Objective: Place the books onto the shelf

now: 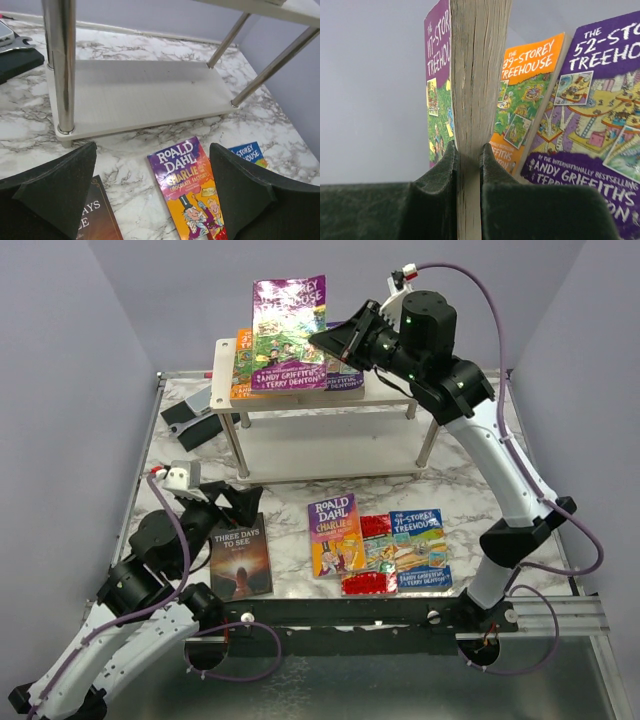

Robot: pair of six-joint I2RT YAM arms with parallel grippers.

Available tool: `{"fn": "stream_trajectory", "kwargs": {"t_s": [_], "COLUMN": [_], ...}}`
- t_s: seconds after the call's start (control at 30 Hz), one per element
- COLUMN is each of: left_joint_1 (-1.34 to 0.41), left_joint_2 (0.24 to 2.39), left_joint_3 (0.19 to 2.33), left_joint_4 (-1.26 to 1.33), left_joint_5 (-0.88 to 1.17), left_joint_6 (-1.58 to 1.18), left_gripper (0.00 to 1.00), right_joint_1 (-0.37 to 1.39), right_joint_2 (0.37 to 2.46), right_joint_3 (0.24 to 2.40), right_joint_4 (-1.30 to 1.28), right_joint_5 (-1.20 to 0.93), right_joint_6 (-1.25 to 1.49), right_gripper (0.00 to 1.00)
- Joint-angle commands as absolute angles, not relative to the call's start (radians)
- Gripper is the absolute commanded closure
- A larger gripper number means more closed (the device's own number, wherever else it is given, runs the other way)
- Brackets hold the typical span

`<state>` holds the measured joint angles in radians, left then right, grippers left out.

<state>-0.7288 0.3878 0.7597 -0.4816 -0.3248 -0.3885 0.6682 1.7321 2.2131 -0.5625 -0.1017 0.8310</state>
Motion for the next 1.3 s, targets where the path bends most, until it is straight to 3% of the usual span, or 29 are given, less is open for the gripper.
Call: {"fn": "stream_trajectory", "kwargs": {"t_s": [0.0, 0.63, 1.27], "left_joint_1": [-0.731, -0.731, -0.731], "left_joint_2": [0.331, 0.335, 0.342], "left_joint_3": [0.746, 0.746, 0.746], "left_joint_4": [-0.5, -0.502, -0.502], "left_joint_5": [-0.414, -0.402, -0.405], "left_joint_6": [-0.4, -0.399, -0.4], "left_gripper": [0.05, 0.05, 0.04], "right_joint_1": [0.644, 0.624, 0.626], "right_joint_2": [1.783, 1.956, 1.952], "right_joint_3": [2.315, 2.355, 2.256], "right_joint_4": [-0.432, -0.347, -0.324], "right_joint_5": [-0.198, -0.277, -0.241], "right_joint_6": [0.898, 0.993, 1.014], "right_gripper": [0.99, 0.99, 0.99]}}
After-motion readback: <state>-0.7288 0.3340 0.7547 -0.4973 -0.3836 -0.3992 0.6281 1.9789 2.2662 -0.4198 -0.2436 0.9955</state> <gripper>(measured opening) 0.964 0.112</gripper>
